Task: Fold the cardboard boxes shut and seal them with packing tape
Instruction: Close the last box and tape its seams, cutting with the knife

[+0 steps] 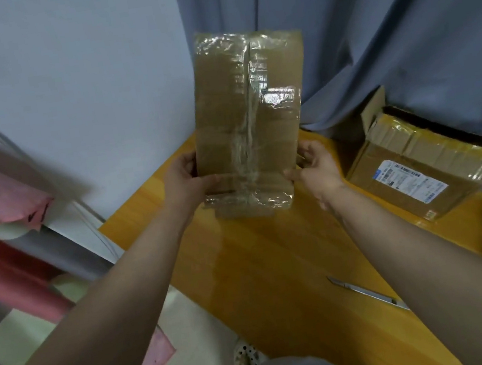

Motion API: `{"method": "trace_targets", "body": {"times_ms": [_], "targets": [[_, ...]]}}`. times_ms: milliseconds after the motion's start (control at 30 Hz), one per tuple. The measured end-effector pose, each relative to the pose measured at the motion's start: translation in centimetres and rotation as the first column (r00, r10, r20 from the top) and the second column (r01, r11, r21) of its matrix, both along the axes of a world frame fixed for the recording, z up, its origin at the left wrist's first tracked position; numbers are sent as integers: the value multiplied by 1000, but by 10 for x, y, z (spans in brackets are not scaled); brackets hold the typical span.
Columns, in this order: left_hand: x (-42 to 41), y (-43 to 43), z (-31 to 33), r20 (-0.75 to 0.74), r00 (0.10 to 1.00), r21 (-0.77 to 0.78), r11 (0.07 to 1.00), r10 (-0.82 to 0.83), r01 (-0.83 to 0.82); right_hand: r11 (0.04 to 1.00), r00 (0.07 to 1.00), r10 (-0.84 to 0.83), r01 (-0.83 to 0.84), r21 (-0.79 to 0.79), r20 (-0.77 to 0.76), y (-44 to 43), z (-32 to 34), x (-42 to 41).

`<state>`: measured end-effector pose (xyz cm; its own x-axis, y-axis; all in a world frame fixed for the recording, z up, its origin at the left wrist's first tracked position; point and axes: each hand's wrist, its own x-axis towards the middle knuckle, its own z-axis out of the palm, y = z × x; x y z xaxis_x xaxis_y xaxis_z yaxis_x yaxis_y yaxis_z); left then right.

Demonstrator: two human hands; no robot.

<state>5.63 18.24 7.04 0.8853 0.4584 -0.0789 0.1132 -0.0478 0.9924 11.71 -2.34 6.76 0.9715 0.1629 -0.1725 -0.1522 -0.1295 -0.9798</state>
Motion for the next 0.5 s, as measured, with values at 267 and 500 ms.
{"method": "trace_targets", "body": {"times_ms": [267,500], "targets": [[-31,15,5,-214,976,-252,967,-32,-23,975,924,91,-7,223,-371,-52,15,13],[-62,-15,42,-354,832,90,870,-427,485,867,845,480,-497,-16,-234,-77,23,-6]]}}
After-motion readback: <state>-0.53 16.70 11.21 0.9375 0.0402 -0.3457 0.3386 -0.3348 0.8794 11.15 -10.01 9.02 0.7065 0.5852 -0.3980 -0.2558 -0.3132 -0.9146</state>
